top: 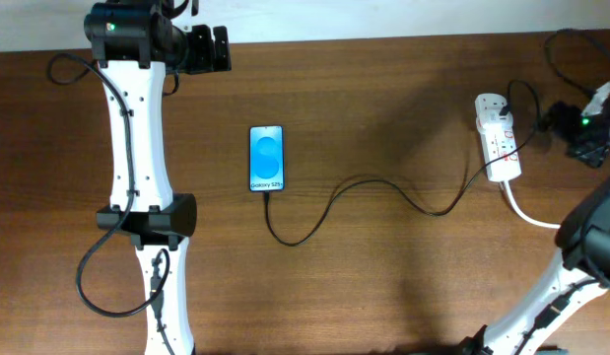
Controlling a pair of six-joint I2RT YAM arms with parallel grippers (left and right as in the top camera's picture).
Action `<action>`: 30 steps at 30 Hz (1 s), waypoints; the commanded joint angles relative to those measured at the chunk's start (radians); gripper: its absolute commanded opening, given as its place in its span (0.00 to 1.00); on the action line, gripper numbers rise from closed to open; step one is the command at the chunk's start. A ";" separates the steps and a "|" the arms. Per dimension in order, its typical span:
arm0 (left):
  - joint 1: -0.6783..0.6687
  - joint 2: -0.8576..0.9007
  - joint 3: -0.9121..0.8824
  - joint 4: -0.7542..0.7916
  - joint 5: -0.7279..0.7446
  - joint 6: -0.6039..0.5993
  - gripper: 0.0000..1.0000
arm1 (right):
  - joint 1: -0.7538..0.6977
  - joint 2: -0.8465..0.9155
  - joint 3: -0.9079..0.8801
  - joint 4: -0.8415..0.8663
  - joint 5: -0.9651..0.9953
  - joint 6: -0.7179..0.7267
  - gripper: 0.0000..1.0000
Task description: Plug charger to phone and switch on socket
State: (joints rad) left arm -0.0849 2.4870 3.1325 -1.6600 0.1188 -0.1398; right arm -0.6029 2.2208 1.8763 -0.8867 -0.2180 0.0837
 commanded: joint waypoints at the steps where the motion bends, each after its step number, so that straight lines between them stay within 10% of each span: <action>1: -0.001 -0.027 0.004 0.001 -0.004 -0.002 0.99 | 0.000 -0.175 0.058 -0.027 -0.006 0.003 0.99; 12: -0.002 -0.027 0.004 0.000 -0.004 -0.002 0.99 | 0.234 -0.755 0.058 -0.206 -0.175 -0.095 0.99; 30: -0.002 -0.027 0.004 0.000 -0.004 -0.002 0.99 | 0.429 -0.832 0.043 -0.475 -0.094 -0.095 0.98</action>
State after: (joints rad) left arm -0.0849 2.4870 3.1325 -1.6600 0.1188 -0.1398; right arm -0.1947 1.3941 1.9270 -1.3689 -0.3580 -0.0040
